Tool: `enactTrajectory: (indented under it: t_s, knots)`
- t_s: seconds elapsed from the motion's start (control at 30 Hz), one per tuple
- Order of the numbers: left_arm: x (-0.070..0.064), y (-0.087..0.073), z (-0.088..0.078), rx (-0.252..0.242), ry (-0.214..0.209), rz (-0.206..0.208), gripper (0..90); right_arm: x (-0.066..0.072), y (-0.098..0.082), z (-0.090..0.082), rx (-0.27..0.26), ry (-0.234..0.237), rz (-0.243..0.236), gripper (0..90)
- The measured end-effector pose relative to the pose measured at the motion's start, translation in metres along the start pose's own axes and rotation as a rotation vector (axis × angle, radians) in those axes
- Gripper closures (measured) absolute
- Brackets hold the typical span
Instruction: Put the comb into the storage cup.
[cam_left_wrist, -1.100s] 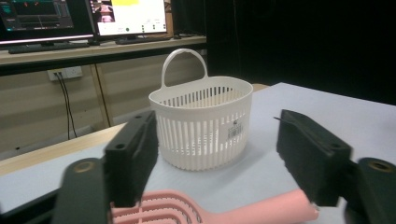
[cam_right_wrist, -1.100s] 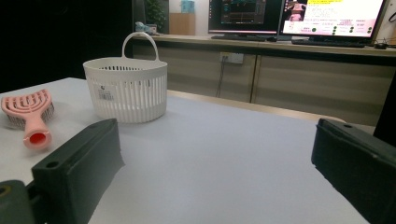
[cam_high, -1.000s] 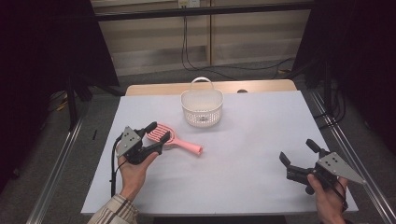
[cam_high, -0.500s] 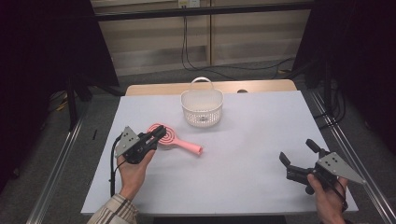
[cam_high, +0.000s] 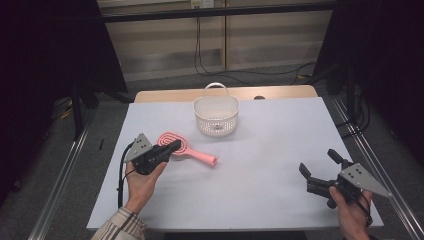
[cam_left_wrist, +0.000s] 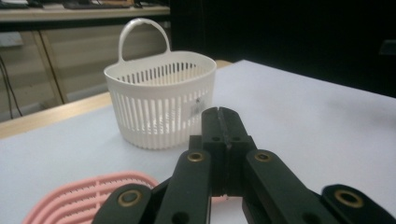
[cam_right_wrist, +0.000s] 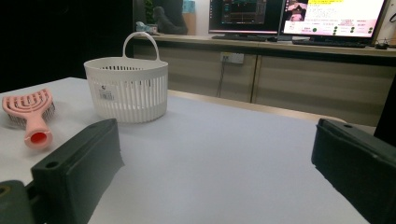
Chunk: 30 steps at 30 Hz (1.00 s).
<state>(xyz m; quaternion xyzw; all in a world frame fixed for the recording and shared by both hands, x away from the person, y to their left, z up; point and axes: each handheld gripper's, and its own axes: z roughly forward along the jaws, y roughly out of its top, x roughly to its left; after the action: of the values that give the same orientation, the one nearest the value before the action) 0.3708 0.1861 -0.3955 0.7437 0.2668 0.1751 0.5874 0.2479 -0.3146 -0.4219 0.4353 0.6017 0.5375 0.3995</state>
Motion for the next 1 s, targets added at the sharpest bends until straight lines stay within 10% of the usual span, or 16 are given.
enactTrajectory:
  t_s: [0.53,1.0]
  knots:
    - [0.002,0.001,0.010,0.202,-0.106,-0.060,90.0,0.000,0.000,0.000,0.002,0.006,-0.002,0.8]
    - [-0.001,0.015,0.043,0.393,-0.173,0.009,90.0,0.000,-0.001,0.001,0.011,0.007,-0.005,0.7]
